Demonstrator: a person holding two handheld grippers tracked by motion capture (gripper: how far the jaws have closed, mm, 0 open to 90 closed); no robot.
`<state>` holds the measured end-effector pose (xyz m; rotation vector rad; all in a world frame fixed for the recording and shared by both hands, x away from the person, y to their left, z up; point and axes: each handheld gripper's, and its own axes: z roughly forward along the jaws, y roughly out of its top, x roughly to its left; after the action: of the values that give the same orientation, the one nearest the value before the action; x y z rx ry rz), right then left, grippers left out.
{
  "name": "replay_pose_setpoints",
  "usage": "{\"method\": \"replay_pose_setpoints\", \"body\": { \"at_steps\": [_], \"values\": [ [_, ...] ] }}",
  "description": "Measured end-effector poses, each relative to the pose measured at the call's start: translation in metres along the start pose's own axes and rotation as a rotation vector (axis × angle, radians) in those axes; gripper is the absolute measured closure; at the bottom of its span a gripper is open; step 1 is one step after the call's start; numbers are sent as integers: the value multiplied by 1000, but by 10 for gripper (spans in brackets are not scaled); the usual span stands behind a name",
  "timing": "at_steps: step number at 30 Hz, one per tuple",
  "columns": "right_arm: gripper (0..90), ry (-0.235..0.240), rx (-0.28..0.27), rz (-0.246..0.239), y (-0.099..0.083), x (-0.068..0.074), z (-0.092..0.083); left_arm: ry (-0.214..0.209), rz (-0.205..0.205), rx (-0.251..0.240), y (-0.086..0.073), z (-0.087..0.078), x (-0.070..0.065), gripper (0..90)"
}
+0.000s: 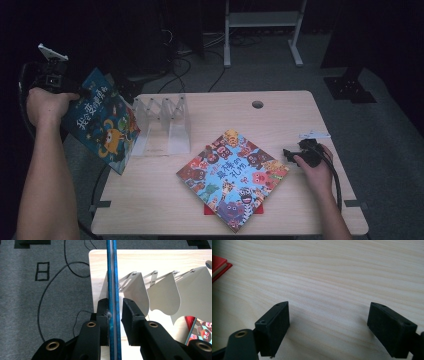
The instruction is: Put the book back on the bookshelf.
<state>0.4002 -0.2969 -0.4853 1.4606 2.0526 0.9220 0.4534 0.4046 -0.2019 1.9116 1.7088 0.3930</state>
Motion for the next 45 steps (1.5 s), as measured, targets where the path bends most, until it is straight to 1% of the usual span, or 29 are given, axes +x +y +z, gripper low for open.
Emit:
{"method": "replay_pose_setpoints", "body": {
  "at_steps": [3, 4, 5, 7, 8, 10, 11, 15, 16, 17, 18, 19, 23, 25, 26, 28, 29, 30, 31, 35, 37, 38, 40, 43, 45],
  "values": [
    [167, 0, 0, 0, 0, 0, 0, -9, -1, -7, 0, -1, 2, 753],
    [167, 0, 0, 0, 0, 0, 0, -7, -2, -20, 0, -4, 2, 753],
    [167, 0, -1, 0, 0, 0, 0, -10, 7, -25, 0, -6, 3, 753],
    [167, 0, -1, -1, 0, 0, 0, -10, 9, -31, 1, -7, 3, 754],
    [167, 0, 0, -1, 0, 0, 0, -4, 14, -44, 1, -11, 3, 754],
    [167, 0, -1, -1, 0, 0, 0, -7, 13, -48, 2, -14, 2, 755],
    [167, 0, -1, -1, 0, 0, 0, -1, 17, -51, 2, -16, 2, 756],
    [167, 0, 0, 0, 0, 0, 0, 4, 30, -61, 3, -21, 3, 790],
    [168, 0, 0, 1, 0, 0, 0, 8, 29, -78, 3, -24, 2, 801],
    [168, 0, 0, 1, 0, 0, 0, 10, 31, -82, 4, -27, 2, 801],
    [167, 0, 0, 1, 0, 0, 0, 11, 32, -81, 4, -29, 2, 822],
    [167, 0, 0, 0, 0, 0, 0, 17, 40, -71, 5, -30, 1, 823],
    [167, 0, 0, 0, 0, 0, 0, 22, 54, -68, 6, -30, -1, 827],
    [167, 0, 0, 0, 0, 0, 0, 30, 75, -62, 6, -31, -6, 827],
    [167, 0, 0, 0, 0, 0, 0, 26, 77, -61, 7, -31, -7, 827],
    [167, 0, 0, 0, 0, 0, 0, 14, 96, -57, 7, -32, -10, 827],
    [167, 0, 0, 0, 0, 0, 0, 14, 96, -57, 7, -32, -10, 827],
    [167, 0, 0, 0, 0, 0, 0, 14, 112, -55, 7, -32, -13, 827],
    [167, 0, 0, 0, 0, 0, 0, 14, 112, -55, 7, -32, -13, 827],
    [167, 0, 0, 0, 0, 0, 0, 2, 149, -62, 6, -33, -24, 827],
    [167, 0, 0, 0, 0, 0, 0, 2, 154, -65, 6, -32, -27, 828],
    [167, 0, 0, 0, 0, 0, 0, -5, 178, -72, 5, -34, -33, 834],
    [167, 0, 0, 0, 0, 0, 0, -19, 196, -78, 5, -35, -38, 852],
    [167, 0, 0, 0, 0, 0, 0, -17, 214, -72, 5, -34, -45, 853],
    [167, 0, 0, 0, 0, 0, 0, -5, 223, -58, 5, -32, -48, 854]
  ]
}}
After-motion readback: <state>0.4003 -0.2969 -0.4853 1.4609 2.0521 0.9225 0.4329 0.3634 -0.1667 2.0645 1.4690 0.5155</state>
